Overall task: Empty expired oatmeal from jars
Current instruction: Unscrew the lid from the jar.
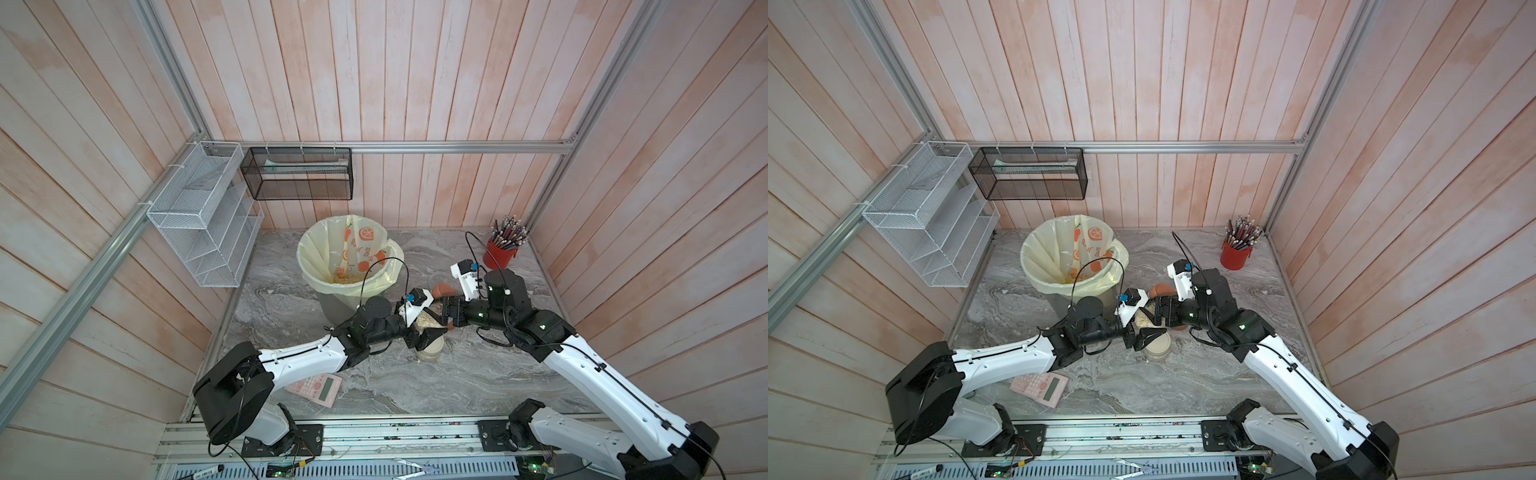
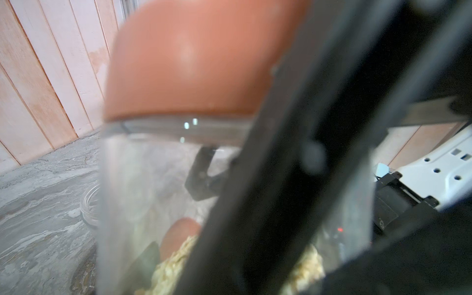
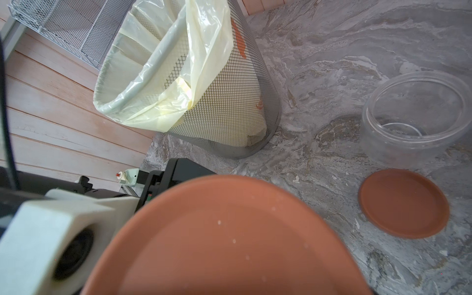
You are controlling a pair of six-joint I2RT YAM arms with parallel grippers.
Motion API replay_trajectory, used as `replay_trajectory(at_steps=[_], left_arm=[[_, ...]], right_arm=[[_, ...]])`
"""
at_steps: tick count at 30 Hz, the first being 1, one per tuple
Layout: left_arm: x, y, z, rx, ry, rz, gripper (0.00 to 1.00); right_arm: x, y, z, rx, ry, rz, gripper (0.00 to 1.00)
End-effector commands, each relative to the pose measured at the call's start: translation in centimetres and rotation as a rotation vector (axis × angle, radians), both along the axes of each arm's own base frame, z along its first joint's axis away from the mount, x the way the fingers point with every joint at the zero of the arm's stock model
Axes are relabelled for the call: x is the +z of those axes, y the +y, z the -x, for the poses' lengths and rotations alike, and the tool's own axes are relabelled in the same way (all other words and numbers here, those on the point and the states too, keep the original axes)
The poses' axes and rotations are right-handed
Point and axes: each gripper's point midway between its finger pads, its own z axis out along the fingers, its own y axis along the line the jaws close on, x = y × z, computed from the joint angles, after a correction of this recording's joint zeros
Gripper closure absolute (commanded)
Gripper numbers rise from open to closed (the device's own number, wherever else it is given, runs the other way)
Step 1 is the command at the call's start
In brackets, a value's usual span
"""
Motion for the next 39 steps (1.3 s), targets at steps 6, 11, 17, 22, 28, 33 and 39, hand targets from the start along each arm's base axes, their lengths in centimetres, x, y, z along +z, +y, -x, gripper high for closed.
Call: replay_trajectory(at_steps=[6, 11, 17, 22, 28, 33, 39], left_arm=[[2.2, -0.4, -1.1, 0.037, -0.043, 0.062, 0.74], [2.8, -0.2, -1.4, 0.052, -0.069, 0.08, 0.76], [3.6, 0.1, -1.5, 0.069, -0.098, 0.093, 0.76], [4.2, 0.7, -2.1, 0.102, -0.123, 0.109, 0.78], [5.4, 1.4, -2.8, 0.136, -0.159, 0.133, 0.79], [6.4, 1.5, -3.7, 0.16, -0.178, 0.153, 0.79], [7.4, 2.1, -4.3, 0.192, -0.218, 0.167, 0.79]], right_arm=[[4.8, 1.1, 1.3, 0.054, -0.113, -0.159, 0.04], [4.5, 0.7, 1.3, 0.031, -0.104, -0.16, 0.02], [4.3, 0.1, 1.7, 0.013, -0.106, -0.172, 0.02], [3.7, 0.0, 2.2, 0.019, -0.093, -0.171, 0.02], [3.3, 0.0, 2.9, 0.042, -0.086, -0.195, 0.02], [2.9, 0.3, 3.6, 0.076, -0.074, -0.185, 0.02], [3.5, -0.9, 3.8, 0.027, -0.077, -0.172, 0.02]])
